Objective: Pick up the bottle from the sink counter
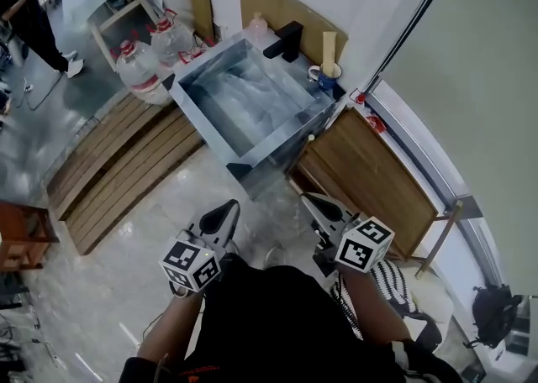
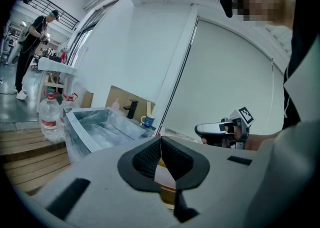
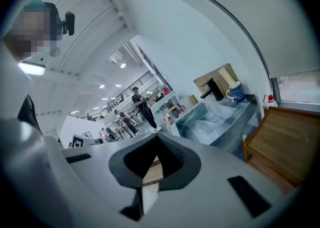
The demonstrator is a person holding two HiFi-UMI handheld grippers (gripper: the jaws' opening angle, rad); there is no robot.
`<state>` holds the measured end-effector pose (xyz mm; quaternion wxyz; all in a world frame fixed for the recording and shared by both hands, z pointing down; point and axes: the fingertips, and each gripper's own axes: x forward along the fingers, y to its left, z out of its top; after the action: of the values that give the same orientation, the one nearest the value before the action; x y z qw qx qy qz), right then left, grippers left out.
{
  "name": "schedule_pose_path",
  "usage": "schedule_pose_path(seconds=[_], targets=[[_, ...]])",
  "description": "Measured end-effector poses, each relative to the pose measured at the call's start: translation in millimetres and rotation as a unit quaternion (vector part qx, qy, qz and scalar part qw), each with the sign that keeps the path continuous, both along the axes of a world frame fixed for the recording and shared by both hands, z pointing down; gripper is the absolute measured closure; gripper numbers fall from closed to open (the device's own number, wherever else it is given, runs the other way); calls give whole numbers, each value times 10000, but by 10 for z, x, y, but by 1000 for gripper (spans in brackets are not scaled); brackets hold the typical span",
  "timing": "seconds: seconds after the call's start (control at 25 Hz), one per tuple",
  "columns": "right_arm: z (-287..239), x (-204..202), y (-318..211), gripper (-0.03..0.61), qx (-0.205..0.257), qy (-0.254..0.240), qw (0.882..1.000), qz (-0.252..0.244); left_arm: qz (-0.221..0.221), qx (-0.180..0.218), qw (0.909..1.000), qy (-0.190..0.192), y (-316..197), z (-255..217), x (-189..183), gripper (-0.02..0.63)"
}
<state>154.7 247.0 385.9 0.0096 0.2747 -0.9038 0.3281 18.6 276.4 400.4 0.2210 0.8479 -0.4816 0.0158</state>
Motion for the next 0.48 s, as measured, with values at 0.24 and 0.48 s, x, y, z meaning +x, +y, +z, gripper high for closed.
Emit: schedule_pose_path(seconds=[0.24, 0.48], targets=[[31, 24, -218, 574, -48, 8, 10000, -43, 12, -59, 10000, 11, -222, 60, 67, 594], [169, -14, -491, 574, -153, 128, 9998, 34, 102, -103, 9998, 116, -535, 188, 42, 594]])
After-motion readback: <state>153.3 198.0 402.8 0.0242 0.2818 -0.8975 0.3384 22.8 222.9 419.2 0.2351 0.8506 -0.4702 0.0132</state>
